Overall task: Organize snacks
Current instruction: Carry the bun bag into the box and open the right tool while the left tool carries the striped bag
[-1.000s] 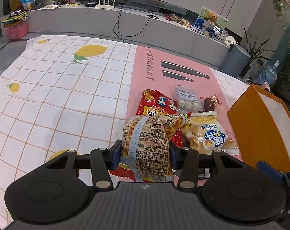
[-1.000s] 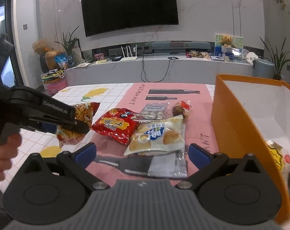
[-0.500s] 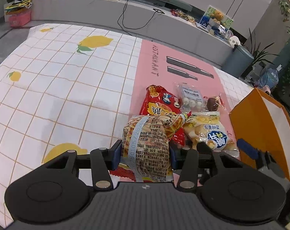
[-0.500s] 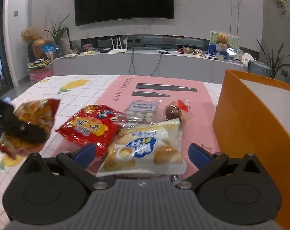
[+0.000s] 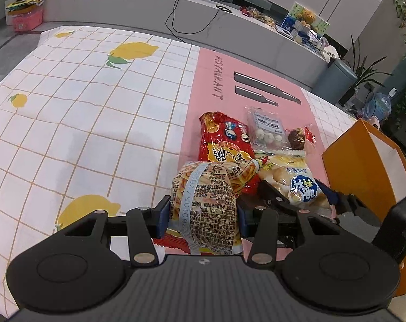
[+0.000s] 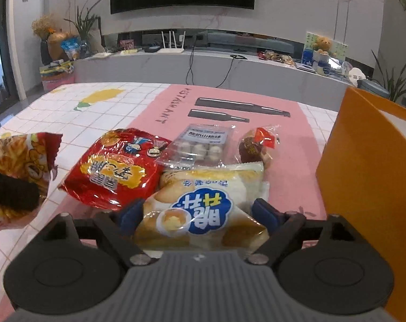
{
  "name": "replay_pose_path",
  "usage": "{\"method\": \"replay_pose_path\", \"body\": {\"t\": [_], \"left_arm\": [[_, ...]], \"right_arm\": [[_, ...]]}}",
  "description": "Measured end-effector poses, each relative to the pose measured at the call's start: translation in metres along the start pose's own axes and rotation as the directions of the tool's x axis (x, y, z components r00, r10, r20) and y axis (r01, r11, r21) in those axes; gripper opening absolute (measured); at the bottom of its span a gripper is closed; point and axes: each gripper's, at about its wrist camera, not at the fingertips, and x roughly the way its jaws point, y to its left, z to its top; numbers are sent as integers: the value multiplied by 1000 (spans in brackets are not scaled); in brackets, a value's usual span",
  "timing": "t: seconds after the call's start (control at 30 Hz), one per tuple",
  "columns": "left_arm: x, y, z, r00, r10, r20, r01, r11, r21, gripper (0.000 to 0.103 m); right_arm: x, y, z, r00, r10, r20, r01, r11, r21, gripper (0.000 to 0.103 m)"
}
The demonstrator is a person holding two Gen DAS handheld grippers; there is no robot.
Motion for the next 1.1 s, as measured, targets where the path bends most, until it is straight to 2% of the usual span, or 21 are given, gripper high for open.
{"method": "replay_pose_path", "body": {"t": [0.1,0.17,0.27,0.47,0.7,0.97,1.1], "left_arm": [[-4,4,0,1000,4,14,-4,1000,-23,53],[-8,9,0,1000,-1,24,2,999,-41,53],[-16,13,0,999,-14,46,17,998,-58,53],[-28,11,-4,996,-36,80,41,997,-60,53],[-48,0,-6,990,-67,128,72,997,-38,53],[-77,-30,-12,973,-126,194,124,992,21,53],[-87,-53,-14,964,-163,211,154,986,58,53]], "right_arm": [[-6,0,-3,1000,-12,18,12,1000,-8,76],[-13,-1,-3,999,-23,41,23,1000,3,66],[-24,-4,-1,997,-35,64,33,999,31,58],[-51,-10,1,993,-30,113,27,999,28,56],[-100,-21,11,980,7,199,-17,999,47,56],[-183,-59,12,945,51,324,-90,990,105,56],[-216,-89,7,922,19,387,-89,983,162,56]]}}
